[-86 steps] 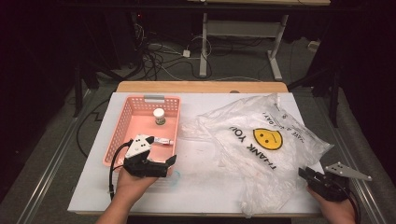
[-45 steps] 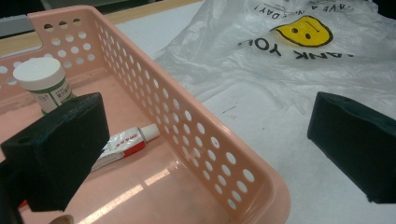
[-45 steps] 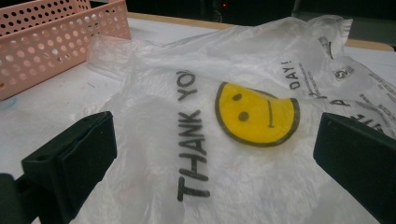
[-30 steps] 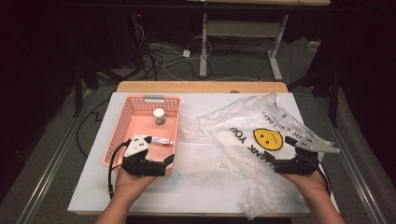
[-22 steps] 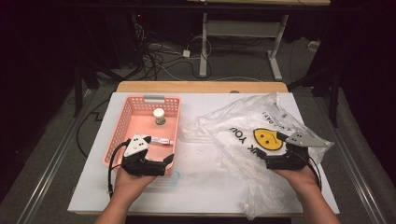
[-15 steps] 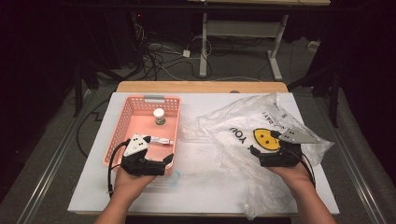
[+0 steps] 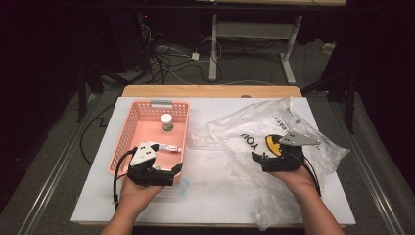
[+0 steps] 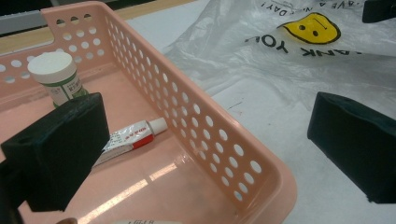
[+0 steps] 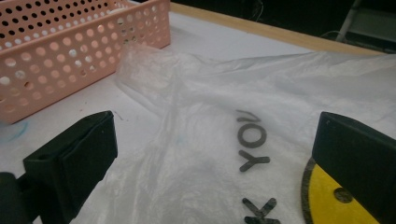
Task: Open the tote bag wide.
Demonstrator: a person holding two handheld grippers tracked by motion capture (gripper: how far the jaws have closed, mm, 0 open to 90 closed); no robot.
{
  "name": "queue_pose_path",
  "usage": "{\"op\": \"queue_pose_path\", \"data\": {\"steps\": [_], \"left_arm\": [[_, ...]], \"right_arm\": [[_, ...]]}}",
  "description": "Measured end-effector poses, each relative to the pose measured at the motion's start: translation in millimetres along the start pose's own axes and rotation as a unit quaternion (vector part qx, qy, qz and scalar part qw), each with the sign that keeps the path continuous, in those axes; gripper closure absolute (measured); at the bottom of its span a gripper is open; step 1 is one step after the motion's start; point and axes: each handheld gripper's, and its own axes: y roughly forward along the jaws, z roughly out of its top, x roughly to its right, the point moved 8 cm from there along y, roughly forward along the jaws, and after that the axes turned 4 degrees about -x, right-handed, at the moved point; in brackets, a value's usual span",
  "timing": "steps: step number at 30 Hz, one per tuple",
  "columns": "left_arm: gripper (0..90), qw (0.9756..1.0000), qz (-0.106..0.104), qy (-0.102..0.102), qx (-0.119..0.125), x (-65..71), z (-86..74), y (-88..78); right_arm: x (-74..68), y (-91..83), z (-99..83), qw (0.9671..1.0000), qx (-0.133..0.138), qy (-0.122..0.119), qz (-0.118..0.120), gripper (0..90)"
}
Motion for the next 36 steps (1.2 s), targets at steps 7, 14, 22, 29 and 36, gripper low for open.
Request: {"op": "queue_pose_path", "data": {"steps": [7, 14, 22, 29, 36], "left_arm": [[0.0, 1.0000, -0.003, 0.006, -0.003, 3.9, -2.2, 0.6], [0.0, 1.0000, -0.003, 0.005, -0.003, 4.6, -2.7, -0.3], [0.0, 1.0000, -0.006, 0.006, -0.003, 5.7, -2.3, 0.4], [0.0, 0.9999, -0.007, 0.008, -0.004, 5.4, -2.5, 0.2], [0.0, 0.9999, -0.007, 0.008, -0.004, 5.9, -2.6, 0.6]], "right_arm": [[-15.1, 5.7, -7.7, 0.9994, -0.018, -0.008, 0.027, 7.2], [-34.0, 11.4, -21.7, 0.9962, -0.057, -0.033, 0.057, 35.1], [-45.9, 25.1, -39.7, 0.9893, -0.115, -0.066, 0.061, 35.8], [-45.9, 37.7, -55.1, 0.9830, -0.157, -0.072, 0.062, 26.7], [-44.7, 42.0, -58.8, 0.9815, -0.166, -0.082, 0.051, 30.7]]}}
